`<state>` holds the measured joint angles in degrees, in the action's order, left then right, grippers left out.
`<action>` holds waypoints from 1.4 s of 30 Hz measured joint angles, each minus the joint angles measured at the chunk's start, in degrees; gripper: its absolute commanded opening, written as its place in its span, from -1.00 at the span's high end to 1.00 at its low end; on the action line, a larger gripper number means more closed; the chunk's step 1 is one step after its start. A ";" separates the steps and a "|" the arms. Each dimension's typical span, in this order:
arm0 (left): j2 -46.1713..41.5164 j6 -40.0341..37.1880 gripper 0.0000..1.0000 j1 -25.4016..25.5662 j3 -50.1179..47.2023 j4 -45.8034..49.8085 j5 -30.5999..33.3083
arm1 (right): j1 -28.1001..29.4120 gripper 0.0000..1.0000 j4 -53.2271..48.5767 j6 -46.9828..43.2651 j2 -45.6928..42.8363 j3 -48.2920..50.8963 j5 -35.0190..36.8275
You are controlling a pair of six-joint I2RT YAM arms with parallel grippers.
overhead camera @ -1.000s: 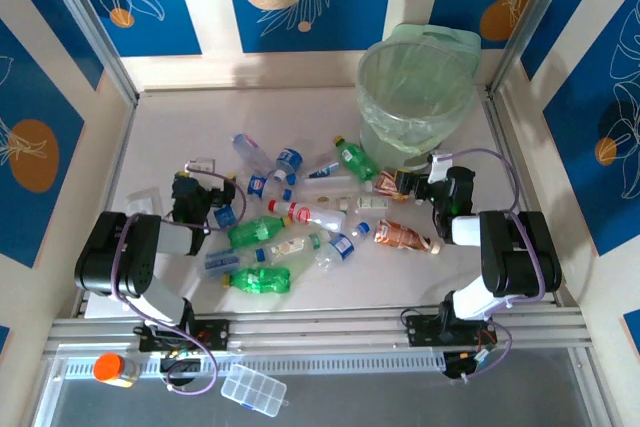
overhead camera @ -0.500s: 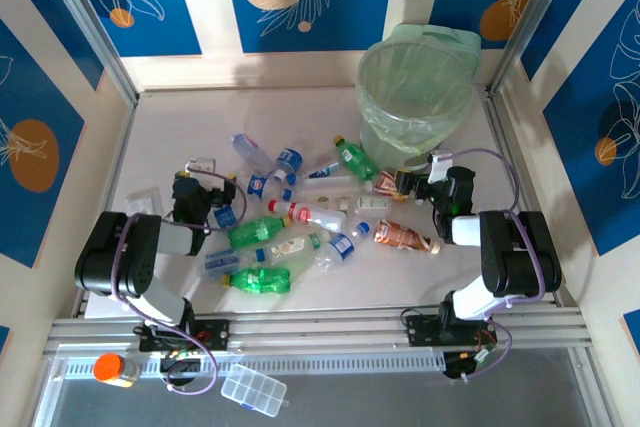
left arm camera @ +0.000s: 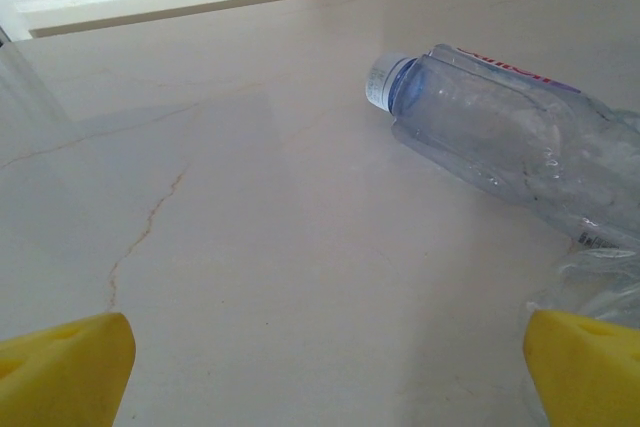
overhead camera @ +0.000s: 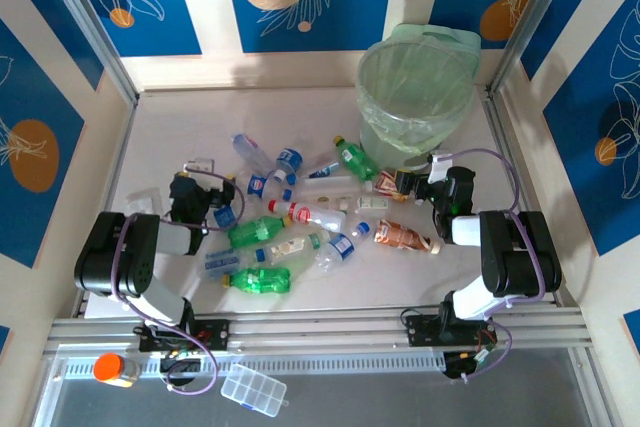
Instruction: Put the plastic bottles in the bin
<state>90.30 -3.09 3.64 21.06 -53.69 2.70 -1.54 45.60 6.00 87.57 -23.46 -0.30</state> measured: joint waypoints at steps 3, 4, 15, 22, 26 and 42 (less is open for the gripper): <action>-0.02 0.04 -0.99 -0.04 0.00 0.15 -0.66 | -0.02 -0.98 0.00 0.00 0.00 0.00 -0.04; -0.13 0.04 -0.99 -0.04 0.00 0.20 -0.81 | -0.11 -0.98 0.00 0.02 -0.02 0.00 -0.33; -24.35 -1.27 -0.99 6.54 -0.68 9.33 4.04 | 4.92 -0.98 -14.14 -0.26 -25.97 0.46 1.46; -44.87 7.45 -0.99 20.65 1.51 26.71 9.70 | 25.24 -0.97 -29.46 -0.87 -48.83 0.55 5.18; -53.20 18.16 -0.99 26.34 12.20 48.17 11.04 | 39.45 -0.98 -42.03 2.25 -53.99 -5.99 10.16; -59.47 48.26 -0.99 29.18 30.80 105.39 18.10 | 39.06 -0.88 -94.07 26.60 -34.64 -40.46 16.06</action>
<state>30.83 45.17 32.82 51.86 51.70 20.80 37.52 -48.47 32.60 52.93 -63.92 15.77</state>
